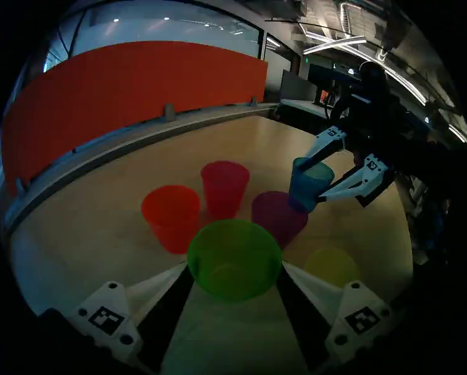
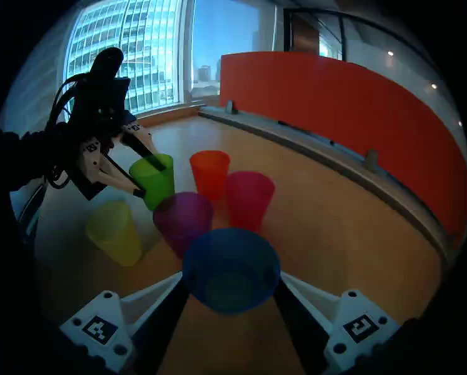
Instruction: Pour water
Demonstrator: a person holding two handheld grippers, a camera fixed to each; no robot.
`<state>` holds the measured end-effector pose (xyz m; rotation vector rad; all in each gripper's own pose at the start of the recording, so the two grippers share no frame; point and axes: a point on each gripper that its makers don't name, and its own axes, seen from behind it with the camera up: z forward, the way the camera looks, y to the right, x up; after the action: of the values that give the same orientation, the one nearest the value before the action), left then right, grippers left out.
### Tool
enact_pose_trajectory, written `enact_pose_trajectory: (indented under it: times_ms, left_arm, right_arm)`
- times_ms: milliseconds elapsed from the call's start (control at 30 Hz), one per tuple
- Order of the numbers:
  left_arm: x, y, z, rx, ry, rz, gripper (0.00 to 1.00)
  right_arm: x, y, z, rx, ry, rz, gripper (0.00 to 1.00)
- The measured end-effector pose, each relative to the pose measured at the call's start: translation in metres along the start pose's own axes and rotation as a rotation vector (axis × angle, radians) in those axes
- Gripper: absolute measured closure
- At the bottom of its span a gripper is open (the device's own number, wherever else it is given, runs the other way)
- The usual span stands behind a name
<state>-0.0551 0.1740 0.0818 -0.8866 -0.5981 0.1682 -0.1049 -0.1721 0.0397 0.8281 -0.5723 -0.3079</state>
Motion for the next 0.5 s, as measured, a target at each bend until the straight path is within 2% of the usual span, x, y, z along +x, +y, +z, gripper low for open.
enact_pose_trajectory:
  times_ms: [300, 500]
  left_arm:
    - [0.018, 0.007, -0.030, 0.038, 0.056, 0.004, 0.13]
    - [0.030, 0.016, -0.052, 0.056, 0.104, 0.008, 0.14]
  right_arm:
    - [0.029, 0.000, -0.030, -0.033, 0.074, 0.011, 0.11]
    - [0.049, -0.008, -0.051, -0.045, 0.127, 0.009, 0.11]
